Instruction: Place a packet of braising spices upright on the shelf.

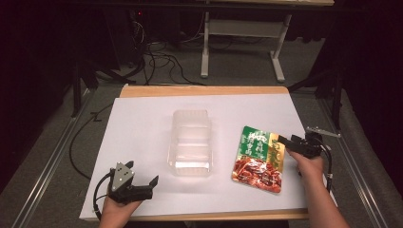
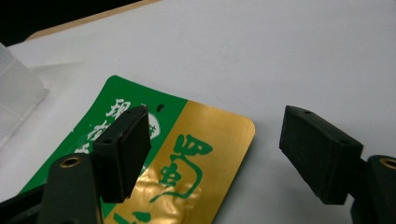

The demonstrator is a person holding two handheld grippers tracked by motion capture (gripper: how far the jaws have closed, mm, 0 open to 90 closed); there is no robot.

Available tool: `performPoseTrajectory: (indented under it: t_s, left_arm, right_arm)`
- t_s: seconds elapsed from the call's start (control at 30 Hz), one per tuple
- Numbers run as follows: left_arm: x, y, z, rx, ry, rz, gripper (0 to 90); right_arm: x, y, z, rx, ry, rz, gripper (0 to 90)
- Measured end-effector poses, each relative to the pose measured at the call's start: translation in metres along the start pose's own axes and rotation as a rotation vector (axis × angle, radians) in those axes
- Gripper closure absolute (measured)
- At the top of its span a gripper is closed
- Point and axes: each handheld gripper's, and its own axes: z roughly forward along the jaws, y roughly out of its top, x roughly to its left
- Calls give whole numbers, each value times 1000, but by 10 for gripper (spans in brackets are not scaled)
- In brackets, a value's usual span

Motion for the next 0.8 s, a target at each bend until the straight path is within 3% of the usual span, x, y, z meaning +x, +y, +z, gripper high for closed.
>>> performPoseTrajectory:
  t_s: [0.1, 0.4, 0.57, 0.8]
  left_arm:
    - [0, 0, 0, 2, 3, -3, 0]
    - [1, -2, -1, 6, -3, 4, 0]
    - [-2, -1, 1, 19, -10, 22, 1]
    - [-2, -1, 1, 20, -12, 27, 2]
  right_arm:
    - [-2, 2, 4, 3, 12, 16, 258]
    - [-8, 4, 18, 81, 37, 77, 265]
    - [-12, 4, 18, 75, 88, 105, 312]
    - [-10, 2, 17, 78, 120, 95, 352]
